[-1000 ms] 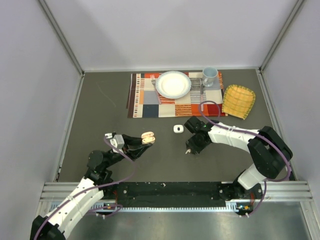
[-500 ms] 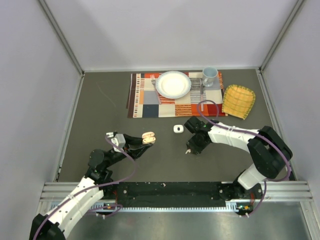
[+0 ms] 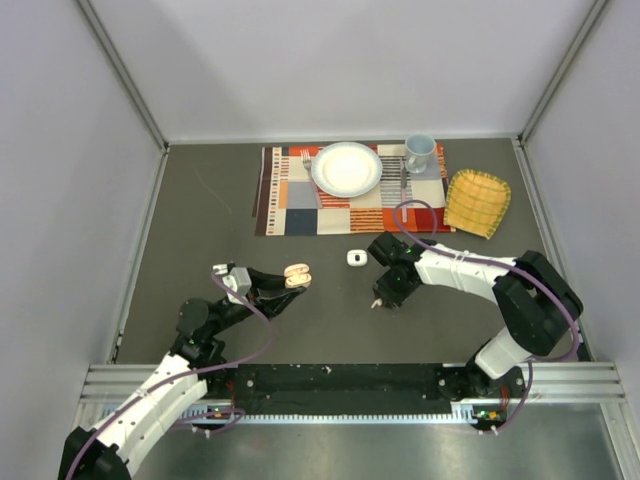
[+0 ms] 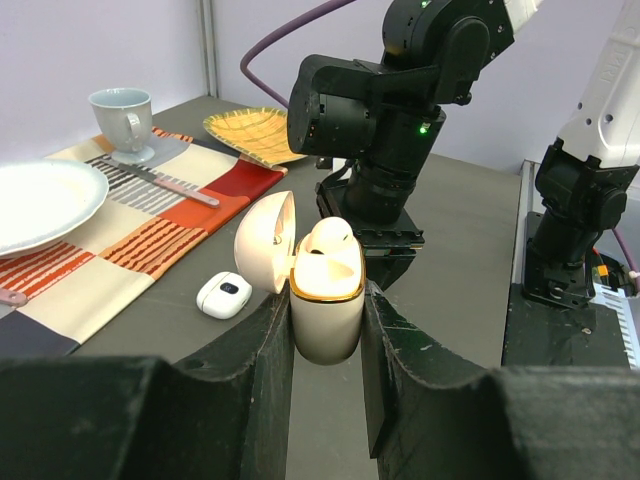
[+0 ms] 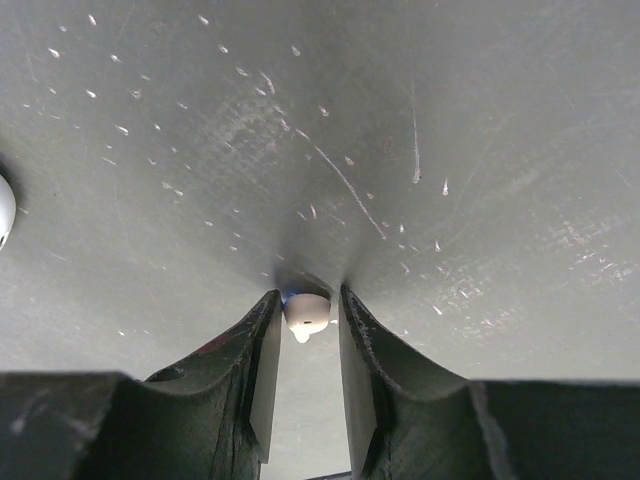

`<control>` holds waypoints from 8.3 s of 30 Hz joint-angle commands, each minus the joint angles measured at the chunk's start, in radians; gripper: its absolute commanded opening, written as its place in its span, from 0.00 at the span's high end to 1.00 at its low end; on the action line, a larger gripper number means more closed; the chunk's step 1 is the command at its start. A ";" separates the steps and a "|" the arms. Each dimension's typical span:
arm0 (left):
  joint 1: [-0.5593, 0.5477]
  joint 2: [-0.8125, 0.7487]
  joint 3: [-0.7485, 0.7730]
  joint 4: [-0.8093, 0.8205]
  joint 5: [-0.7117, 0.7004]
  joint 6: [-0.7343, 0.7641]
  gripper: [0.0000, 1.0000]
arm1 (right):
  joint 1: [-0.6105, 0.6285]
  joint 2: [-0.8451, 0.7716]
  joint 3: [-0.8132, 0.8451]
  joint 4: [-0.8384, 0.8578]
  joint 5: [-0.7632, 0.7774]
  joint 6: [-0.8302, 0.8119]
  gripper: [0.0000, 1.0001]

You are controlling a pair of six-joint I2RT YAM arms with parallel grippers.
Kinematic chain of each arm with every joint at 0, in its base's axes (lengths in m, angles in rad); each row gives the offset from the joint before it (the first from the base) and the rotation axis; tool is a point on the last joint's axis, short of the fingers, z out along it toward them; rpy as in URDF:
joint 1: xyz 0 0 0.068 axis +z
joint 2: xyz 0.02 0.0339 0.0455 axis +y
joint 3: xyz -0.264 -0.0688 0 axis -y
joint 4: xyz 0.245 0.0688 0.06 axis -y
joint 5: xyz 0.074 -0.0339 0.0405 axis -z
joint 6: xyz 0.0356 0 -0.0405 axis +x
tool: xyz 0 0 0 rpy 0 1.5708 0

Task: Insert the wireless bluetooth earbuds into the charging case
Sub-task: Pick up the left earbud from the center of the board, then insert the left earbud into the left side groove of the charging case.

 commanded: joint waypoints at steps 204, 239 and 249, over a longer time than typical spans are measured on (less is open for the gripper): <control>-0.067 0.105 -0.128 0.304 -0.058 0.039 1.00 | 0.645 -0.303 -0.142 1.417 0.375 -1.173 1.00; -0.068 0.050 -0.139 0.293 -0.125 0.033 1.00 | 0.663 -0.291 -0.089 1.244 0.405 -1.208 0.99; -0.068 0.042 -0.144 0.282 -0.134 0.033 1.00 | 0.661 -0.311 -0.078 1.227 0.409 -1.187 0.80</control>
